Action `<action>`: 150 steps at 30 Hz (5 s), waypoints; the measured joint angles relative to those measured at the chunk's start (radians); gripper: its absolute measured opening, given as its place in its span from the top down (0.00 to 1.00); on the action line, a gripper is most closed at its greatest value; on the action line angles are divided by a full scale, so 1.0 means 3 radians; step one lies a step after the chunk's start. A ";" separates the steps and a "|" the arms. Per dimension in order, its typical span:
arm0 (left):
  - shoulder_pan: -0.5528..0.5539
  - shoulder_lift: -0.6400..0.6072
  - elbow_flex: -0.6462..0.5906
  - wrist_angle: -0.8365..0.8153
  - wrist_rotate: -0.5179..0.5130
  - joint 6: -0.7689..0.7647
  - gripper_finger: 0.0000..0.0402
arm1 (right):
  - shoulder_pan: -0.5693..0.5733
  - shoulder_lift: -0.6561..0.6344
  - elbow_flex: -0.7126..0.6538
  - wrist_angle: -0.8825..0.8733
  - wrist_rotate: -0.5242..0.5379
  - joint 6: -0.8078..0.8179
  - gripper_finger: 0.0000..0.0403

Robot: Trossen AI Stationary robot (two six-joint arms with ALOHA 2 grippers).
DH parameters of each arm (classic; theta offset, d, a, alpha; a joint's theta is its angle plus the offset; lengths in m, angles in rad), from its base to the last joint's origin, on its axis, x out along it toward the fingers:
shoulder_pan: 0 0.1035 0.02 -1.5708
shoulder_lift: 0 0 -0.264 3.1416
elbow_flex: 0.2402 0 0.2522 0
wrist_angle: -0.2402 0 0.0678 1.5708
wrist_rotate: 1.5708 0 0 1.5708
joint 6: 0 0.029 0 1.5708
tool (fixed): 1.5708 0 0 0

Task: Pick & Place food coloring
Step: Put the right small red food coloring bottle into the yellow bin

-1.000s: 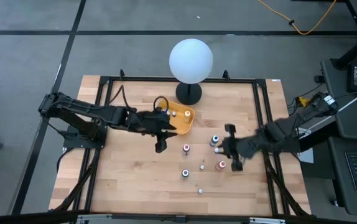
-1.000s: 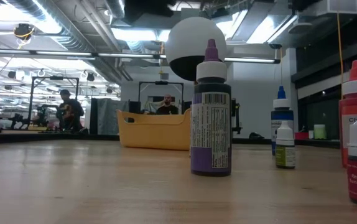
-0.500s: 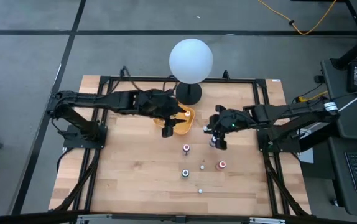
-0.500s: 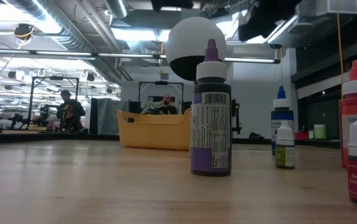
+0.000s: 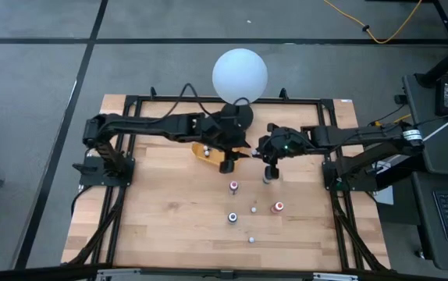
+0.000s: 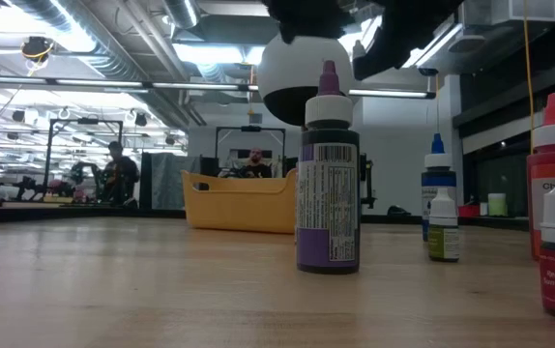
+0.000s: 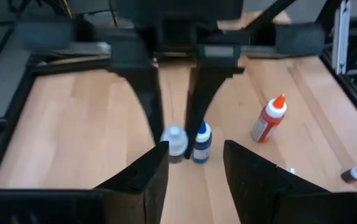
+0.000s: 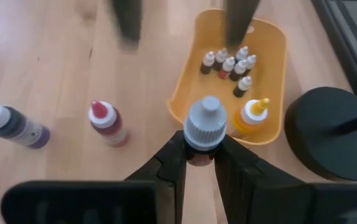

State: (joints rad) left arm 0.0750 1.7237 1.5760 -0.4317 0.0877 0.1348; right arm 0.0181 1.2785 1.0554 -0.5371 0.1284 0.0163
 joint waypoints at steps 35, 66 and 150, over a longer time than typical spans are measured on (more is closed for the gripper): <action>0.0084 0.0198 0.0137 0.0033 0.0001 0.0060 0.64 | -0.0037 0.0000 -0.0001 0.0141 0.0003 -0.0073 0.81; 0.0084 0.0198 0.0137 0.0036 -0.0057 0.0036 0.86 | -0.0038 0.0000 -0.0002 0.0283 0.0010 -0.0091 0.77; 0.0282 -0.0046 -0.2282 0.1435 -0.1282 -0.0925 0.85 | -0.0381 -0.2111 -0.1034 0.0507 0.0465 -0.1381 0.57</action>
State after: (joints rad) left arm 0.1596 1.7100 0.8913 -0.0011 -0.2970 -0.1429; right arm -0.0963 0.6453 0.7452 -0.3851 0.2680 -0.3981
